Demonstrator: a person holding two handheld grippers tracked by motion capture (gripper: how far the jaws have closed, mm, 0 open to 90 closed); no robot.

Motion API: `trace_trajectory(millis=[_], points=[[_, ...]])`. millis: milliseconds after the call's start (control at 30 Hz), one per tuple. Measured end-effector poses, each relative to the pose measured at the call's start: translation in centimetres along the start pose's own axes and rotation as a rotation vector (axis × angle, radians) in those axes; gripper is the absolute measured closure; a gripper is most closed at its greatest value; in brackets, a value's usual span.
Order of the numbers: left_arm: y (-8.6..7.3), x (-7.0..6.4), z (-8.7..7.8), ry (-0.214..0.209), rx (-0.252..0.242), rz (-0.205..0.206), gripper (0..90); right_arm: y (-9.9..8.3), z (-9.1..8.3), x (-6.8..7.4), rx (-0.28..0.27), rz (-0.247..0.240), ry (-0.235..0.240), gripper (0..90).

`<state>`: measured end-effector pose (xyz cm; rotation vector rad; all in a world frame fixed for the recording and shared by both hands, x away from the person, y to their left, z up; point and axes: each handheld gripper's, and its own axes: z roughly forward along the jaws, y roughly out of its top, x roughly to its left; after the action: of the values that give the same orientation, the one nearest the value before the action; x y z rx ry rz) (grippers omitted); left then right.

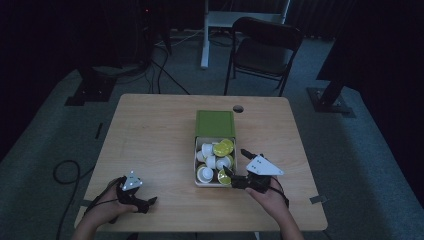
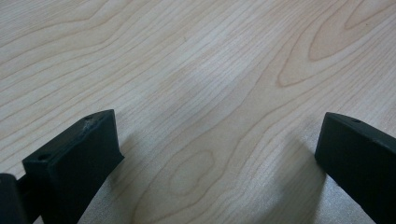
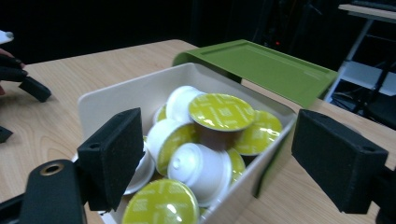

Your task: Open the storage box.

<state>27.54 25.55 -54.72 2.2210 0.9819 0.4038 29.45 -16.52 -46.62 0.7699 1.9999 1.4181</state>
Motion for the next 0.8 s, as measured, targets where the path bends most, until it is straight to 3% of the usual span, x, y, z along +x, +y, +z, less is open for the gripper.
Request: trace_trajectory(millis=[400,500,800], points=[[0.0,0.0,0.0,0.000,0.002,0.004,0.0,-0.8,-1.4,-1.4,-0.015,0.041,-0.060,13.3],[0.0,0.0,0.0,0.000,0.002,0.003,0.0,-1.2,-1.7,-1.6,-0.008,0.033,-0.079,13.3],[0.0,0.0,0.0,0.000,0.001,0.001,0.0,-2.7,-2.5,-2.8,-0.005,0.073,-0.129,13.0]])
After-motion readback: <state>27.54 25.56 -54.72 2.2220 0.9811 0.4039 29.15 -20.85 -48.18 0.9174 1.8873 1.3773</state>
